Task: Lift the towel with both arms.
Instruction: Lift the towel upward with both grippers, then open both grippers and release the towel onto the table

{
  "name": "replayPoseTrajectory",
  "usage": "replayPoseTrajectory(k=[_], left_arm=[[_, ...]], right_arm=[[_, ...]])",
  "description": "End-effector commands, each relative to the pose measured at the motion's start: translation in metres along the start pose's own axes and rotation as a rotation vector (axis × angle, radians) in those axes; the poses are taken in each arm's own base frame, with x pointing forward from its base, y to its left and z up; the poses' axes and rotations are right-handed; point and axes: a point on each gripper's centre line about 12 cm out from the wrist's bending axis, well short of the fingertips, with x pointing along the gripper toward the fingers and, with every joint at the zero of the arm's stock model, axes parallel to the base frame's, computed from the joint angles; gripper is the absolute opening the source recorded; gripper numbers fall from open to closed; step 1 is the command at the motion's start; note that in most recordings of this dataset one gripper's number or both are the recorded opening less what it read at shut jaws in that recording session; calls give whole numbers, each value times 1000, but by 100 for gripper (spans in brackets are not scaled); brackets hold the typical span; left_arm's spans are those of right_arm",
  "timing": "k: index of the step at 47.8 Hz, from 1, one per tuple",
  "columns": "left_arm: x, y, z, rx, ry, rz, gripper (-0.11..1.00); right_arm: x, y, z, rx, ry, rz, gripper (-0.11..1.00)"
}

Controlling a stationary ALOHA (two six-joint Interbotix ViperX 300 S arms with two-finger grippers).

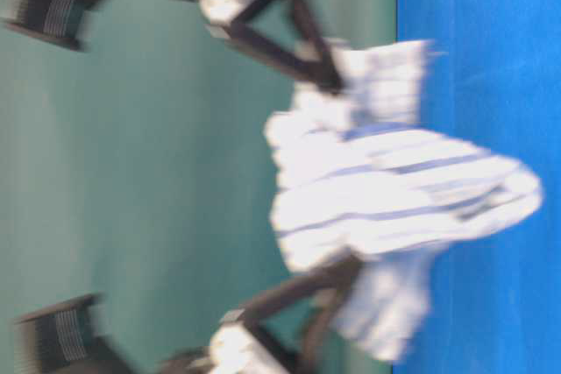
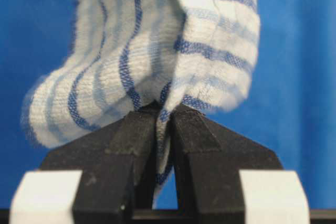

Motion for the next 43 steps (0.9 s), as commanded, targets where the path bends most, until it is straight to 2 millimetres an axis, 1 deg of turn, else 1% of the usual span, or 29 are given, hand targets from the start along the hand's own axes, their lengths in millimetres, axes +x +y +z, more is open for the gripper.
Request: replayPoseTrajectory(k=[1, 18, 22, 29, 34, 37, 43], left_arm=[[-20, -1, 32, -2, -72, -4, 3], [-89, -6, 110, 2, -208, -16, 3], [-102, -7, 126, 1, -239, -18, 3], [-112, -7, 143, 3, -253, -20, 3], [-118, -8, 152, 18, -253, -18, 3], [-121, -8, 156, 24, -260, -17, 3], [-121, -8, 157, 46, -261, -12, 4]], right_arm=[[-26, -2, 31, 7, -77, -5, 11], [-98, 1, 93, -1, -208, -2, 11], [-115, 2, 106, -7, -238, -2, 11], [-138, 3, 124, -10, -283, -4, 11], [-144, 3, 130, -13, -295, -4, 11], [-143, 3, 129, -14, -289, -3, 11], [-139, 3, 129, -20, -280, -4, 11]])
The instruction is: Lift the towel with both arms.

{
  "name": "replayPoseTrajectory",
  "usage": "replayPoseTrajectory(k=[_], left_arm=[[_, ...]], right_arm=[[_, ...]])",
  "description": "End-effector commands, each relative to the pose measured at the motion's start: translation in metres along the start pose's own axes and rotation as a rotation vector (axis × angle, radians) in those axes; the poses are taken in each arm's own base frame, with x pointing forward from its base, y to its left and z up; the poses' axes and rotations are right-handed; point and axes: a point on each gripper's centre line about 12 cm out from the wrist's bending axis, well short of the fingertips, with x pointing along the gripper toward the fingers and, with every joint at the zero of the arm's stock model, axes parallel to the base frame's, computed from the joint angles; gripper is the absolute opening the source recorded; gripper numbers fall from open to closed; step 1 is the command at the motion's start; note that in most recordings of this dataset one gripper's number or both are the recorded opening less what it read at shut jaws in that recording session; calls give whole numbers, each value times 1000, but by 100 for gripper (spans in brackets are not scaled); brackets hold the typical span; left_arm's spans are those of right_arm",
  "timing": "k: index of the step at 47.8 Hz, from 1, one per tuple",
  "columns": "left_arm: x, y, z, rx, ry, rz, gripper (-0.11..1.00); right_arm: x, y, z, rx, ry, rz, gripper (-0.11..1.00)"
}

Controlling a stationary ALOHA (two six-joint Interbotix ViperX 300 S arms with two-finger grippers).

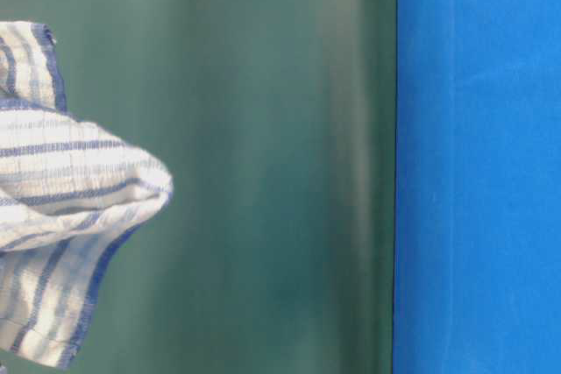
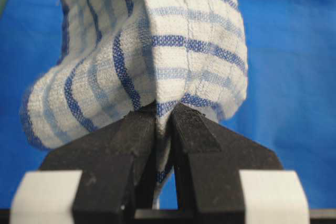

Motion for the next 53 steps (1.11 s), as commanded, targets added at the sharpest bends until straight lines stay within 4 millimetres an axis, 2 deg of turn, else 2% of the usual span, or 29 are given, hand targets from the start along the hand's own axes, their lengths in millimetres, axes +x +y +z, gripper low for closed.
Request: replayPoseTrajectory(k=[1, 5, 8, 10, 16, 20, 23, 27, 32, 37, 44, 53], left_arm=[[-7, 1, 14, 13, -38, 5, 4], [-7, 3, 14, 16, -38, 10, 4], [-7, 3, 15, 16, -41, 10, 10], [-7, 3, 15, 15, -46, 9, 19], [-9, 3, 15, 15, -55, 10, 56], [-10, 3, 15, 16, -57, 10, 79], [-11, 3, 14, 18, -54, 10, 90], [-11, 3, 12, 16, -49, 11, 90], [-10, 3, 9, 14, -40, 11, 90], [-6, 4, 1, 9, -17, 11, 90], [9, -2, -31, 10, 49, -7, 90], [31, -23, -74, 15, 101, -65, 90]], right_arm=[[-5, 0, 11, -7, -32, -2, 11], [-4, 0, 11, -11, -34, -1, 11], [-4, 0, 11, -13, -35, -2, 11], [-4, 0, 12, -11, -37, -2, 11], [-3, 0, 11, -11, -35, -2, 14], [-3, -1, 10, -19, -28, -8, 36], [-2, -3, 8, -34, -21, -24, 55], [0, -5, 5, -44, -7, -35, 68], [3, -5, 0, -38, 10, -35, 63], [8, -5, -9, -31, 36, -37, 64], [21, -6, -36, -11, 103, -36, 64], [49, 4, -81, 11, 186, -6, 64]])
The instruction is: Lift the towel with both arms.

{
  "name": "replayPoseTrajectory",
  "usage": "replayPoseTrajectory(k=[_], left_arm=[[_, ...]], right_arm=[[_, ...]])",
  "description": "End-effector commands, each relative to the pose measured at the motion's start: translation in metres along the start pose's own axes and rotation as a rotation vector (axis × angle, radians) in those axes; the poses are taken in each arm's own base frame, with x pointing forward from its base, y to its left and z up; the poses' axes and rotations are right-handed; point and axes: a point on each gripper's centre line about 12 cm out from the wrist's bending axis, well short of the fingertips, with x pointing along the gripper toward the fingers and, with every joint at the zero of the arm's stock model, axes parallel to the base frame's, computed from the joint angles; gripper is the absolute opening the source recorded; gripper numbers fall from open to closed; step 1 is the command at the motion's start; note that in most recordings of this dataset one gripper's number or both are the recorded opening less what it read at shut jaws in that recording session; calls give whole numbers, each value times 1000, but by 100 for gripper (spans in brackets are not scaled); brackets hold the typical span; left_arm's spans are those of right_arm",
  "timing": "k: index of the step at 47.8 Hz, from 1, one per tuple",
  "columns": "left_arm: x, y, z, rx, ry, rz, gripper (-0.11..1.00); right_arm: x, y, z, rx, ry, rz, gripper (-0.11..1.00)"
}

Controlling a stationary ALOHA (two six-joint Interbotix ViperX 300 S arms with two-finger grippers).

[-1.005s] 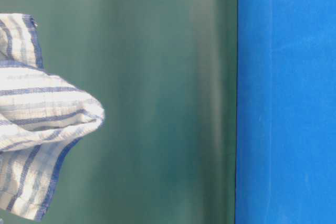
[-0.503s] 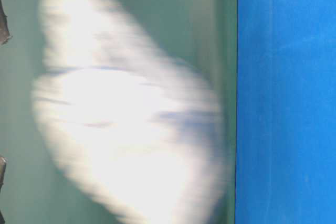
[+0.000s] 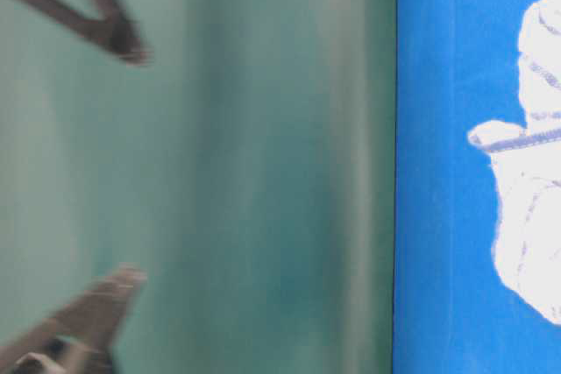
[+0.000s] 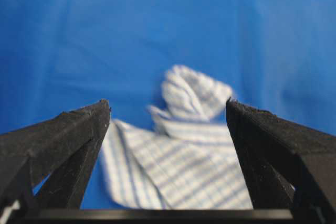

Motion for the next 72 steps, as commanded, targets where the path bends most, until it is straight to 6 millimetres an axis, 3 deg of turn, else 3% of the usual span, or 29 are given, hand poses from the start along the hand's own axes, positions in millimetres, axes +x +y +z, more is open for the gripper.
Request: replayPoseTrajectory(k=[1, 17, 34, 43, 58, 72], left_arm=[[8, -12, -8, 0, -16, -32, 90], [42, -55, -62, -34, 46, -137, 90], [84, -79, -122, -11, 144, -179, 90], [100, -98, -155, 24, 227, -211, 90], [115, -104, -184, 43, 309, -213, 90], [122, -99, -192, 40, 339, -198, 83]], right_arm=[[9, 10, -8, -2, -4, 29, 64], [62, 44, -51, -13, 101, 105, 64], [116, 57, -106, 17, 212, 117, 64], [132, 62, -131, 16, 242, 128, 64], [156, 65, -165, 5, 328, 121, 64], [159, 65, -166, 2, 328, 122, 64]])
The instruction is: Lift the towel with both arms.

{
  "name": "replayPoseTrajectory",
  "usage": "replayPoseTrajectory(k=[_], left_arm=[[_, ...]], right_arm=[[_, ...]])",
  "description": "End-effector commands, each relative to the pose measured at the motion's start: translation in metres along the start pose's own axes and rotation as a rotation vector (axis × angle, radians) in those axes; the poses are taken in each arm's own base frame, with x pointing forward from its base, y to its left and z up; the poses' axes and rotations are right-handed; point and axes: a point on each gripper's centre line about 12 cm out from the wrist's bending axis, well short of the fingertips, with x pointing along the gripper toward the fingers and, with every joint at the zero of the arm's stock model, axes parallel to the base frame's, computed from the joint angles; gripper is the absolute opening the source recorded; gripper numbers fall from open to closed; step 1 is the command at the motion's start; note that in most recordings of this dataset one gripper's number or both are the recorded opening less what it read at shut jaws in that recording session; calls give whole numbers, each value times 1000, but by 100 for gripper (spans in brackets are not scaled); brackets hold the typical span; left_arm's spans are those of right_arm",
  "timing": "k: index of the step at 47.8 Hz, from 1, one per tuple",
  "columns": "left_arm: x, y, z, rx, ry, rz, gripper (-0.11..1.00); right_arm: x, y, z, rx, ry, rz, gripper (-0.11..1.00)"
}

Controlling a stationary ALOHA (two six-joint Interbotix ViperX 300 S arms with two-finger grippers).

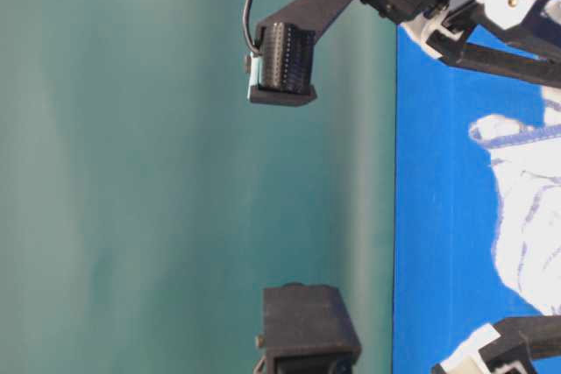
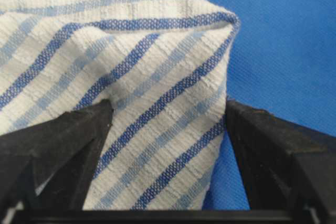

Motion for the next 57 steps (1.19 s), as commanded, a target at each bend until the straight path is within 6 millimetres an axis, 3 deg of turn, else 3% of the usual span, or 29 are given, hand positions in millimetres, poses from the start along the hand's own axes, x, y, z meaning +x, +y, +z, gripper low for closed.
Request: replayPoseTrajectory(k=[1, 5, 13, 16, 24, 32, 44, 57], left_arm=[[0, 2, 6, -7, -10, 4, 81], [0, 2, 4, -8, 5, 6, 63], [-3, 2, 5, -7, 35, 8, 16], [-7, 2, 10, -7, 31, 8, 4], [-20, 3, 27, -10, -6, 8, 3], [-50, 8, 55, -27, -65, 16, 3], [-103, 21, 97, -61, -185, 41, 3], [-171, 50, 131, -115, -307, 111, 3]], right_arm=[[0, 2, 5, -4, -16, 5, 63], [0, 1, 6, -6, -17, 3, 55], [-1, 0, 7, -6, -20, 1, 8], [-2, 0, 9, -6, -20, 0, 7], [-13, 2, 18, -4, -53, 6, 7], [-41, 5, 40, -2, -101, 9, 7], [-104, 7, 80, 8, -166, 1, 7], [-173, -5, 116, 21, -254, -40, 7]])
